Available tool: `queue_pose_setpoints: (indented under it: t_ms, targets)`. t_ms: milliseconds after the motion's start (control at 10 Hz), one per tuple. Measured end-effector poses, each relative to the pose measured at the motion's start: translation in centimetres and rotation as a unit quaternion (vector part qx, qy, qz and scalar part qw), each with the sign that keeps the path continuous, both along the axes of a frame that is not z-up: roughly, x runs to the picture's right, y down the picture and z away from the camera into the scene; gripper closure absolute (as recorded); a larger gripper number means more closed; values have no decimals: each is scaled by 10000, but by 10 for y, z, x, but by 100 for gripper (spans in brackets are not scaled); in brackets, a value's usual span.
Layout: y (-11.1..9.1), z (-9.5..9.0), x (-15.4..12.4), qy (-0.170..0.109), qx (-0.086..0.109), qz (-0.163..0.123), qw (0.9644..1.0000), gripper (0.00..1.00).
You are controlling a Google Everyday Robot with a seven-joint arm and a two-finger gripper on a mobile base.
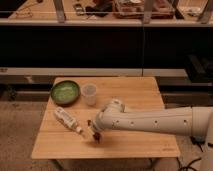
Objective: Place the pepper in the ceramic cup
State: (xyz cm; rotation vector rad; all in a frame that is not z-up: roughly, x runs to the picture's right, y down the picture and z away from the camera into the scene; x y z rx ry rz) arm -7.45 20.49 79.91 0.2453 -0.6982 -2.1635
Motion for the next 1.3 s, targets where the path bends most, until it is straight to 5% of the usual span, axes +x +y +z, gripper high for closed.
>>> queue_pose_setpoints:
  t_ms: [300, 800, 1100, 1300]
  targets:
    - [15, 10, -6, 100, -94, -137, 9998, 23]
    - [27, 19, -12, 242, -335, -160, 9990, 70]
    - [13, 14, -8, 261, -678, 293, 9969, 98]
    - [-24, -4, -7, -55, -802, 823, 9934, 100]
